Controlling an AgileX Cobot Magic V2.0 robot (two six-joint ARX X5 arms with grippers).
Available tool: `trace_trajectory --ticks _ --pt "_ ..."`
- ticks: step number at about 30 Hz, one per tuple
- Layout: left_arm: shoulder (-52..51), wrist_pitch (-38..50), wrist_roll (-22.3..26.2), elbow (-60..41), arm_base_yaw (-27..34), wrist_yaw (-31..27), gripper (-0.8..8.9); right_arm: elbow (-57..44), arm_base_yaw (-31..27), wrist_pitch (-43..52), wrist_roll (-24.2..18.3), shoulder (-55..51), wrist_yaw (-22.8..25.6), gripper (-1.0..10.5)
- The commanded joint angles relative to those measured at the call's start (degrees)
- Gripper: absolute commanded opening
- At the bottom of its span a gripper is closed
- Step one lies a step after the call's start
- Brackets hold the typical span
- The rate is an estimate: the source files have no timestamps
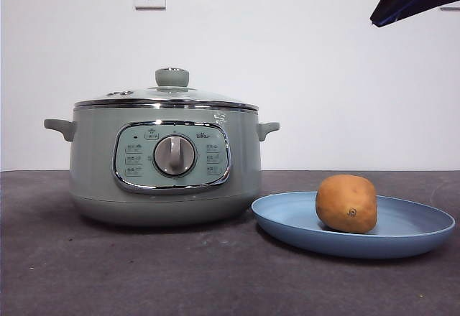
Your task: Take the potato out from the steamer,put the potato on the plate,close the lid
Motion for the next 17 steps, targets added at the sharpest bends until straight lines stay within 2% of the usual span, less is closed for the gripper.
trace_trajectory --ticks 1,4,7,12,17 --pt "-6.1 6.4 0.9 -3.1 5.2 0.0 -0.04 -0.6 0.0 0.3 0.1 -0.1 0.2 0.0" --pt "-15.8 22.1 0.9 -15.1 12.1 -0.3 -0.04 -0.6 0.0 0.3 0.1 -0.1 0.1 0.0" --pt "-25.0 35.5 1.3 -29.2 16.0 -0.5 -0.04 -0.6 0.0 0.3 0.1 -0.1 0.2 0.0" --pt "-34.4 45.5 1.2 -45.1 17.7 -3.3 -0.04 -0.6 0.0 0.3 0.1 -0.1 0.2 0.0" --pt "-43.3 49.1 -1.9 -58.1 17.7 -8.2 -0.04 -0.6 0.0 0.3 0.1 -0.1 0.2 0.0"
